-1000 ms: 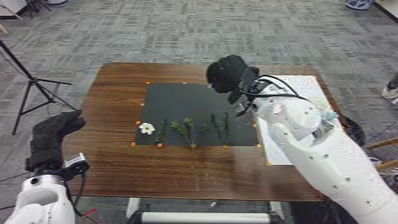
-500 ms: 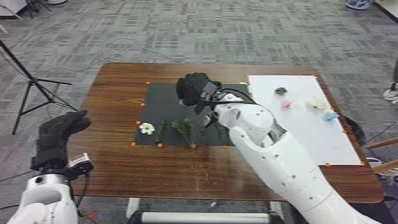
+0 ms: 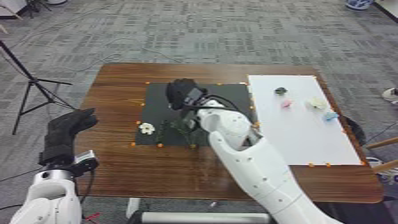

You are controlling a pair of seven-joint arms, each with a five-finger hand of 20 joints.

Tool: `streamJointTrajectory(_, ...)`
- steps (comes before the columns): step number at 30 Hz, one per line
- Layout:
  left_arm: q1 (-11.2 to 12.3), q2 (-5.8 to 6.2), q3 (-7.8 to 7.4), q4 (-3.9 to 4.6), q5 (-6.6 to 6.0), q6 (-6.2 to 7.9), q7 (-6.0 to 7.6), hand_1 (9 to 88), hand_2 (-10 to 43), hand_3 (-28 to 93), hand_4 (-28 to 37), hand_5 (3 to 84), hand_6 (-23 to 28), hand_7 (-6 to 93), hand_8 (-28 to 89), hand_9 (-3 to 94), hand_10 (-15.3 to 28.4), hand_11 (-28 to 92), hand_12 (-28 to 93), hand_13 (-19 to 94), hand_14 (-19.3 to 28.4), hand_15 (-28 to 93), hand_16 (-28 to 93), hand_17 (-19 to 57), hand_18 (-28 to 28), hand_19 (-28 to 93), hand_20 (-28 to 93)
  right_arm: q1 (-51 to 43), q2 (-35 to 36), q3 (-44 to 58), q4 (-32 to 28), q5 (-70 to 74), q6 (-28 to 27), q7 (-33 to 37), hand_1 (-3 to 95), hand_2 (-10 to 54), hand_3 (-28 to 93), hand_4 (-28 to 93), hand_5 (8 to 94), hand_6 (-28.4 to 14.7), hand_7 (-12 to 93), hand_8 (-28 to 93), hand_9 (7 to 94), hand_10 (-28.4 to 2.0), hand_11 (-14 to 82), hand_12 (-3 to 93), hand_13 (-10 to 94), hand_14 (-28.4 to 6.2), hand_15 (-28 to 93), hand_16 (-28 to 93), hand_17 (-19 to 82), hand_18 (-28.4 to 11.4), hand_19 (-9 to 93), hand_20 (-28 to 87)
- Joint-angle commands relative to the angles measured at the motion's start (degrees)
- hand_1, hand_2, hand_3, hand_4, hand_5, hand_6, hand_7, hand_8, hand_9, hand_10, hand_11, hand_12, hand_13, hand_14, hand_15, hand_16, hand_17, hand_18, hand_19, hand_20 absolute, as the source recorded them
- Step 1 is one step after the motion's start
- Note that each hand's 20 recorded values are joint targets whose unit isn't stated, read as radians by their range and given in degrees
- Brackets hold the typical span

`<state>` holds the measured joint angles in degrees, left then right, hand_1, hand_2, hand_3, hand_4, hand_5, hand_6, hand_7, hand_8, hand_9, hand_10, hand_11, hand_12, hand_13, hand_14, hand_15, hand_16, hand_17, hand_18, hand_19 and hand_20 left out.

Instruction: Arrange flowers

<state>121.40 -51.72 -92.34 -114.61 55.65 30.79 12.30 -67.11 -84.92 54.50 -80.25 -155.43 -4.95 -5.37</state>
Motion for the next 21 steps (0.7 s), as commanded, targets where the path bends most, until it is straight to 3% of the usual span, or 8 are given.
streamJointTrajectory(1, -0.8, -0.17, 0.25, 0.05, 0.12, -1.07, -0.05, 28.6, 14.2, 67, -25.0, 57.1, 2.3, 19.2, -9, 55.6, 14.4, 28, 14, 46, 18.3, 30, -4, 9.7, 12.1, 10, 19, -0.3, -5.0, 0.7, 2.2, -2.4, -1.6, 2.5, 57.8, -9.5, 67, -24, 79.4, 4.5, 28, 5, 88.1, -7.5, 5.9, 36.7, 79, -7.1, 58, 35, 40, -22.1, 83, 57)
streamJointTrajectory(13, -1.3, -0.39, 0.92, 0.31, 0.02, -0.98, 0.18, 28.5, 14.9, 67, -25.1, 56.4, 1.9, 19.9, -10, 55.5, 13.6, 28, 13, 46, 18.3, 30, -3, 9.5, 12.2, 10, 19, -2.2, -8.7, 0.9, 5.3, -1.0, 5.6, 5.4, 56.4, -9.5, 66, -23, 80.7, 5.4, 25, 4, 89.8, -6.0, 4.2, 32.7, 79, -7.4, 58, 35, 40, -22.3, 83, 57)
streamJointTrajectory(21, -2.0, -0.55, 1.25, 0.54, 0.25, -1.30, -0.19, 28.2, 15.2, 67, -25.0, 55.9, 1.5, 20.7, -11, 55.6, 12.6, 28, 13, 47, 17.9, 30, -3, 9.4, 12.2, 11, 20, -2.8, -9.8, 2.6, 5.7, -1.5, 3.8, 4.2, 54.0, -9.5, 66, -22, 78.4, 5.3, 22, 5, 86.3, -6.2, 3.0, 30.2, 78, -7.6, 57, 35, 39, -22.4, 83, 57)
